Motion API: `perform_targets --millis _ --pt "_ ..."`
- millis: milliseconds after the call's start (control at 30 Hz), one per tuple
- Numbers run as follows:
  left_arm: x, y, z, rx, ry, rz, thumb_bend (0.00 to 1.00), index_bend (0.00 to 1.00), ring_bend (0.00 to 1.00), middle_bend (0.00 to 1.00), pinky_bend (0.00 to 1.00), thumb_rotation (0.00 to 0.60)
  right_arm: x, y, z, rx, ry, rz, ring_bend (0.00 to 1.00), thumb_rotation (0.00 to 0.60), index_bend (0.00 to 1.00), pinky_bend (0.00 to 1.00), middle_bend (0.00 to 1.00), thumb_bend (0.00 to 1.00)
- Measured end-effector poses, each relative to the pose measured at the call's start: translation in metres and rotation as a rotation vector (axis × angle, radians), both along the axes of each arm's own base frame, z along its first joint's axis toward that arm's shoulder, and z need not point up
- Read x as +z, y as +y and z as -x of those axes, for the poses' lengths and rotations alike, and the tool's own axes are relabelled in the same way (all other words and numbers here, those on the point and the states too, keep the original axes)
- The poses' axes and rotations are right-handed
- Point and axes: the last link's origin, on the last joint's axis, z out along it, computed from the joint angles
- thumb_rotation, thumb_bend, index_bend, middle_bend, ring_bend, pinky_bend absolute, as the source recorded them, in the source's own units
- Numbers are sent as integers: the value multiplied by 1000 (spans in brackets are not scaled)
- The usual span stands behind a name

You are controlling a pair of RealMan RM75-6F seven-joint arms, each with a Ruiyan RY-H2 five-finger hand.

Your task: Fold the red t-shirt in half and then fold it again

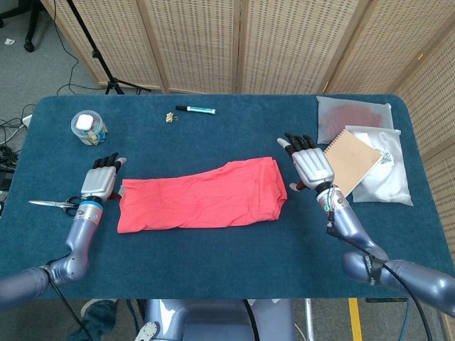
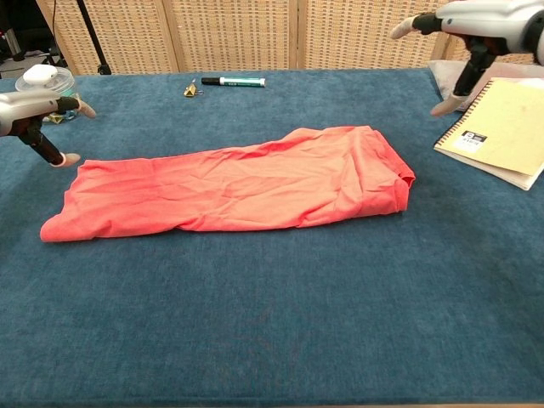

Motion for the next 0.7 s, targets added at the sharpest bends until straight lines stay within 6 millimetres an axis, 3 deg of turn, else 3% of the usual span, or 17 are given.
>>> perform_targets --millis 433,700 --pt "24 -34 5 -19 -11 35 356 0 0 0 0 600 67 93 46 146 -1 143 0 600 0 0 0 0" --pt "25 -42 3 -27 -8 20 356 0 0 0 0 600 92 163 86 160 -75 308 0 600 0 0 0 0"
